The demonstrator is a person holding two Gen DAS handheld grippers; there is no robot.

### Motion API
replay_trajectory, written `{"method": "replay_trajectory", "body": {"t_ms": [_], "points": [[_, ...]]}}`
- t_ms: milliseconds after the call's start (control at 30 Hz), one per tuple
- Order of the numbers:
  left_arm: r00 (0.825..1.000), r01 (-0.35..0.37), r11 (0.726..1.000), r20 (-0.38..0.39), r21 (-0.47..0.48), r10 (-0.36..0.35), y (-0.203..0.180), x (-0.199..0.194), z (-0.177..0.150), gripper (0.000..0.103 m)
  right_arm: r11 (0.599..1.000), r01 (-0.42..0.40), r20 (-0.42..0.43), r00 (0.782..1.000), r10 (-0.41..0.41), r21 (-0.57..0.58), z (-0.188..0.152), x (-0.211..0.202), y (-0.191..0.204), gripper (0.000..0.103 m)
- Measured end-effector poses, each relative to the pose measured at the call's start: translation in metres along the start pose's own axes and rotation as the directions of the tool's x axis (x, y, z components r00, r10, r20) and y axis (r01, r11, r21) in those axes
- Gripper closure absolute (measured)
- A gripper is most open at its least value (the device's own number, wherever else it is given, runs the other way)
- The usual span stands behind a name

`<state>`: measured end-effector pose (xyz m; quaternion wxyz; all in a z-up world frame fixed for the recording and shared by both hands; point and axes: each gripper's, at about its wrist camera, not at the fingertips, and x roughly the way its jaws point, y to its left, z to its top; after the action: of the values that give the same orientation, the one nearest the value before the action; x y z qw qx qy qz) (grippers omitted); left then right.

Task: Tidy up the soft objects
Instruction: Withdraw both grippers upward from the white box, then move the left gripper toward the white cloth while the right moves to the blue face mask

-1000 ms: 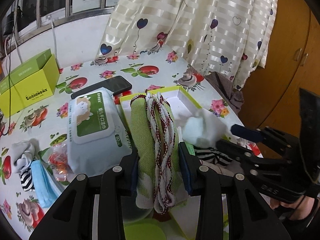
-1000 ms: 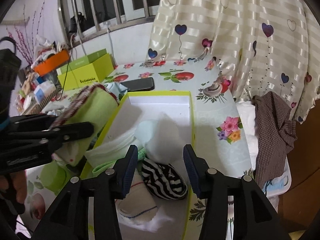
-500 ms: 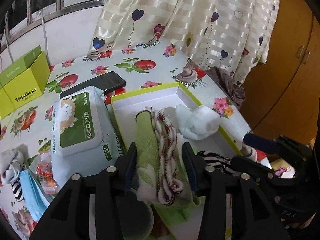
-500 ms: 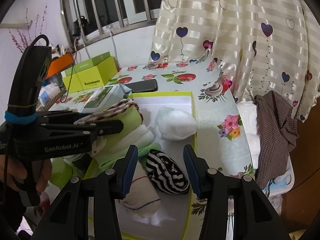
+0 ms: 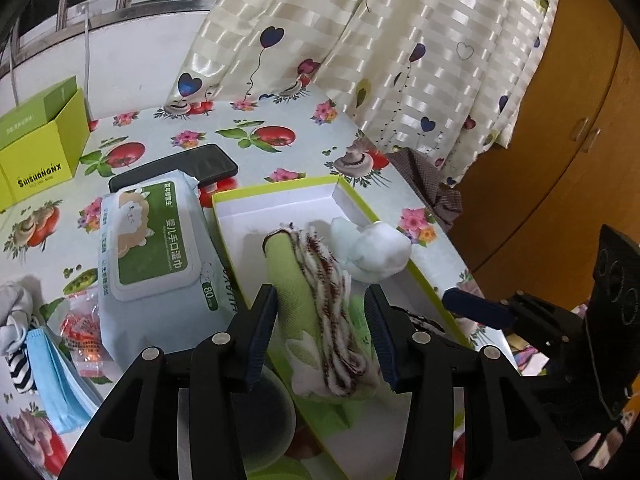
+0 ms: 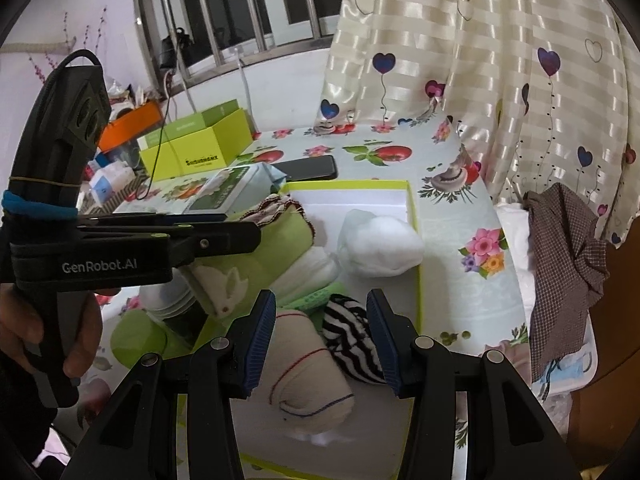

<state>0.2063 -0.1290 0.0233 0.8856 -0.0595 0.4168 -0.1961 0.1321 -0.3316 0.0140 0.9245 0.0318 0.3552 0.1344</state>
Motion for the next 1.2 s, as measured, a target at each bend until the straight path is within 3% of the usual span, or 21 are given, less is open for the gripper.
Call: {"method": "replay_trajectory", "body": {"t_ms": [533, 933, 1200], "points": [[0.993, -0.019, 0.997, 0.118, -0.081, 0.029, 0.036, -0.060, -0.004, 0.056, 0.994, -0.054, -0.052, 0.997, 0.049, -0.094, 0.011, 0.035, 0.047, 0.056], [0.987, -0.035, 0.992, 0.150, -0.118, 0.053, 0.055, -0.089, -0.029, 0.056, 0.991, 0.116, -0.077, 0.990, -0.121, -0.059, 0.024, 0.061, 0.024, 0.057], [0.982, -0.095, 0.988, 0.153, -0.123, 0.113, 0.056, -0.104, -0.049, 0.056, 0.989, 0.138, -0.071, 0.987, -0.141, -0.050, 0.019, 0.046, 0.027, 0.056]]}}
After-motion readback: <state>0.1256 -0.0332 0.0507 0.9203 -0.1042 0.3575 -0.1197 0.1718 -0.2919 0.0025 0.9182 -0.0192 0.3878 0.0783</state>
